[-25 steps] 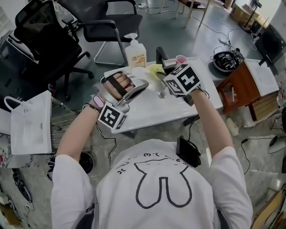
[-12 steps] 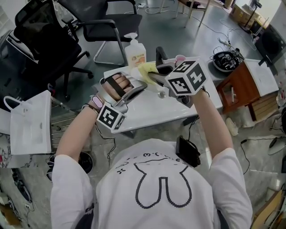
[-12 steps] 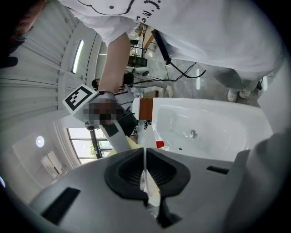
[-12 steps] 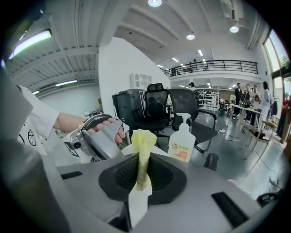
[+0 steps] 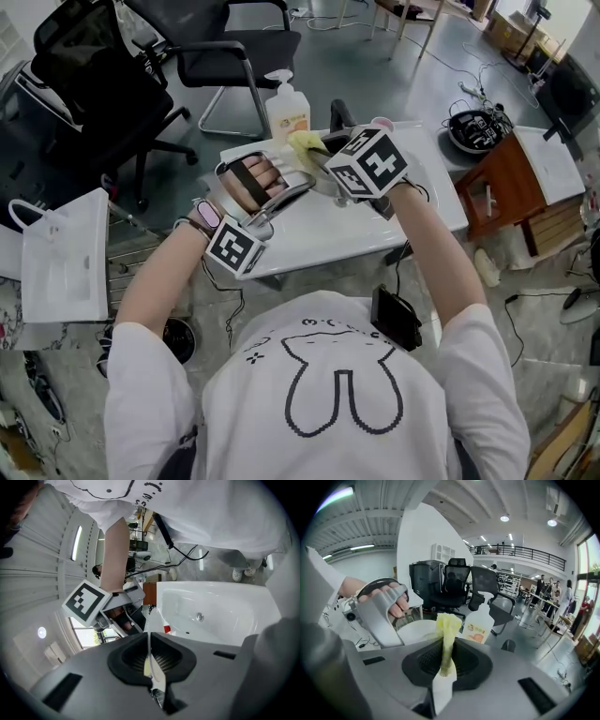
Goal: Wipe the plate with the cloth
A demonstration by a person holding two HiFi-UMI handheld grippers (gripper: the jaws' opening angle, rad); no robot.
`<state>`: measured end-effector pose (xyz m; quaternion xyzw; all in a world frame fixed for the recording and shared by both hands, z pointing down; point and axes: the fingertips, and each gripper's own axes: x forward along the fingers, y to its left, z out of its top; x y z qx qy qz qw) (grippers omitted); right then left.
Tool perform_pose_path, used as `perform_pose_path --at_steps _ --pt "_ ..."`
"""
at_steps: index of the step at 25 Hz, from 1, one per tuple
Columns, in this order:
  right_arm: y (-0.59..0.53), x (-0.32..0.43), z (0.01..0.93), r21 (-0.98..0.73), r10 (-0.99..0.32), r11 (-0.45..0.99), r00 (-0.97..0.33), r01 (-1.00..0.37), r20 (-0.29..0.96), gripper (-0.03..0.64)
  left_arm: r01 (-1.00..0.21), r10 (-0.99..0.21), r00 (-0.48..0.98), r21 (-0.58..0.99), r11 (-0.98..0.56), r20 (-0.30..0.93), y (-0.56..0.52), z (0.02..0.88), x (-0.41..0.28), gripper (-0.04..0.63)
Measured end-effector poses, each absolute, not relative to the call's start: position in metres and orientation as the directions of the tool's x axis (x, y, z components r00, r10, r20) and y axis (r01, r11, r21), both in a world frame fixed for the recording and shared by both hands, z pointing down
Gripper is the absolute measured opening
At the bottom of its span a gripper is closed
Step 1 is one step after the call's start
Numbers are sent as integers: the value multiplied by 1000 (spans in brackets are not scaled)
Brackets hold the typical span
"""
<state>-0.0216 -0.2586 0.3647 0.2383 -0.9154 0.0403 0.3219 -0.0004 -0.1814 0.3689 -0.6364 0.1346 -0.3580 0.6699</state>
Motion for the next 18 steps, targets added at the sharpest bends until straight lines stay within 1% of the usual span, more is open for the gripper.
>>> perform_pose_path --at_steps 7,13,15,17,18 --pt "-284 5 393 89 -463 830 -591 -551 661 51 312 -647 709 -948 -69 280 -183 368 -3 23" --pt "-284 16 400 74 -441 829 -568 -554 695 51 319 -624 727 -946 -63 287 -181 371 -4 21" --pt "-278 14 389 64 -434 835 -584 -546 686 51 311 -622 734 -949 -51 273 -181 369 -3 21" --pt "-269 3 372 35 -411 854 -633 -518 656 51 298 -619 743 -954 -33 253 -181 366 -1 20" --pt "-263 -4 363 16 -393 868 -666 -496 634 51 302 -620 739 -952 -45 264 -182 369 -2 20"
